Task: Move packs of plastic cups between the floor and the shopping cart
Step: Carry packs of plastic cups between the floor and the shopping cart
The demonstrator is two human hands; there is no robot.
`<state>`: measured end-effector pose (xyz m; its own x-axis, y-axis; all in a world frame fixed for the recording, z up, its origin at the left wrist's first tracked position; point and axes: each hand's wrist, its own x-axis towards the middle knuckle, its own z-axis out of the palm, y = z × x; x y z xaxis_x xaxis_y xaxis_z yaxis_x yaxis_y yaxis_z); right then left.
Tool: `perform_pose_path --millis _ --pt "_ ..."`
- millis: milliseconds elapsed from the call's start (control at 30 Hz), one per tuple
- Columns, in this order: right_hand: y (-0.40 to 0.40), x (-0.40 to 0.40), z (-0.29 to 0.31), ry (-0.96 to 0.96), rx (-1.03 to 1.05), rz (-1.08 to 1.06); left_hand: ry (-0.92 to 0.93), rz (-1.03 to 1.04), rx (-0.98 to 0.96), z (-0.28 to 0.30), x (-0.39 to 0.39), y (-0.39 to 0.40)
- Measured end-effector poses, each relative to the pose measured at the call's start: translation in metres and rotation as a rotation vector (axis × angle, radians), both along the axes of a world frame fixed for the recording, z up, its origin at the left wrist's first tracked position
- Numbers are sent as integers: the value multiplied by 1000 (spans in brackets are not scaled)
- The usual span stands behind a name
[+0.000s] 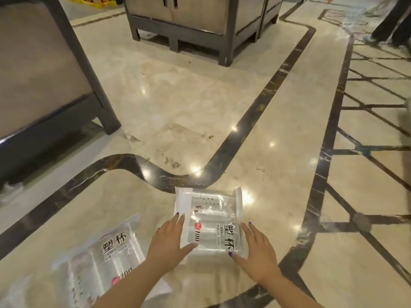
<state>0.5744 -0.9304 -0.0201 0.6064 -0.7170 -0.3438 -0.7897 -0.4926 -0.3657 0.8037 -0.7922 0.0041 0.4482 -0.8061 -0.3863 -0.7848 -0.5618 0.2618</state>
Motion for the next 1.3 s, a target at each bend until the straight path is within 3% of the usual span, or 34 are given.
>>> perform_pose_path --millis 133,267,433,700,800,933,1300 --pt "-29 3 -100 -124 176 -161 133 146 15 -96 17 -3" --pt "-30 3 -143 -273 393 -288 211 200 37 -145 22 -3" --pt "-23 9 -155 -413 509 -294 429 229 -90 -151 21 -7" --pt "-13 -4 -129 -546 605 -338 434 264 -247 -133 8 -4" --pt "4 -18 -82 -560 584 -381 458 260 -251 -84 -4 3" --pt "23 -33 32 -571 553 -422 495 285 -245 28 -18 15" --pt "40 -90 450 -734 455 -533 479 114 -368 457 -52 -2"
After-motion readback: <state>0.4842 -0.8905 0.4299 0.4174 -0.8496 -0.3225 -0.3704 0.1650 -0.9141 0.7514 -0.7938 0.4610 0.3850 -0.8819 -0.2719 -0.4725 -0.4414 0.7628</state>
